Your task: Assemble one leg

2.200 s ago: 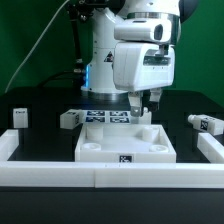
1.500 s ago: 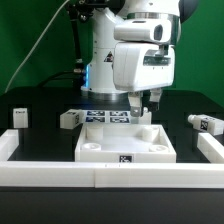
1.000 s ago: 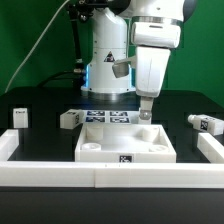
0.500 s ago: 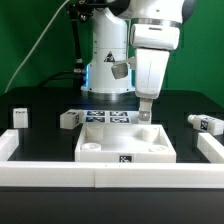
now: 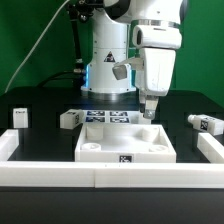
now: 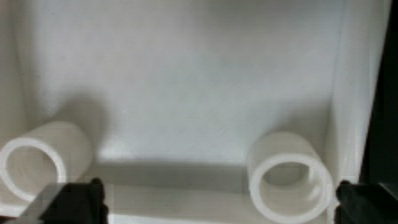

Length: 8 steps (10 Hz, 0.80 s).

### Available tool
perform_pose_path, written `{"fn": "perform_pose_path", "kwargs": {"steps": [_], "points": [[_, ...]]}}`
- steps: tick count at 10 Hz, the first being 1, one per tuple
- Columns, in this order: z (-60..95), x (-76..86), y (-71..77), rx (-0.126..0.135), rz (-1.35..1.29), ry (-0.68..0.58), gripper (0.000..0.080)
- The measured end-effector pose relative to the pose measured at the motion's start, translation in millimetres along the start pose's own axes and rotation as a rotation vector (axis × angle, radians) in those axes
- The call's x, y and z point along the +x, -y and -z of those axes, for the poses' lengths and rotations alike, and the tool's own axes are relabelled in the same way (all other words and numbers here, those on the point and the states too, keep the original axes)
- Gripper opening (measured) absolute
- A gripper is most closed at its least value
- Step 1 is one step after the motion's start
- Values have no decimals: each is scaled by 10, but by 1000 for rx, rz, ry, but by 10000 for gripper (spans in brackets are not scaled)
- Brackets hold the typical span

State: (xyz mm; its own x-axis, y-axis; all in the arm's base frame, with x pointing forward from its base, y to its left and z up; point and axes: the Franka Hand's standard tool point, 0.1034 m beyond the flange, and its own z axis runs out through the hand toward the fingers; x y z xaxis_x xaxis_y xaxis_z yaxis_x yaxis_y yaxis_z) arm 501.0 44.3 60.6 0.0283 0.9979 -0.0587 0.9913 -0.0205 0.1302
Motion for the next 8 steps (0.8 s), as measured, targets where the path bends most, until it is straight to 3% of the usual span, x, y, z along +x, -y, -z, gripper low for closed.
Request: {"fn": "perform_pose_path", "kwargs": {"steps": [2, 3, 6, 8], "points": [[-9, -7, 12, 3, -1, 0, 650], [-68, -53, 130, 24, -20, 5, 650], [-203, -154, 391, 42, -39, -4, 650], [-321, -185, 466, 67, -38, -3, 650]]}}
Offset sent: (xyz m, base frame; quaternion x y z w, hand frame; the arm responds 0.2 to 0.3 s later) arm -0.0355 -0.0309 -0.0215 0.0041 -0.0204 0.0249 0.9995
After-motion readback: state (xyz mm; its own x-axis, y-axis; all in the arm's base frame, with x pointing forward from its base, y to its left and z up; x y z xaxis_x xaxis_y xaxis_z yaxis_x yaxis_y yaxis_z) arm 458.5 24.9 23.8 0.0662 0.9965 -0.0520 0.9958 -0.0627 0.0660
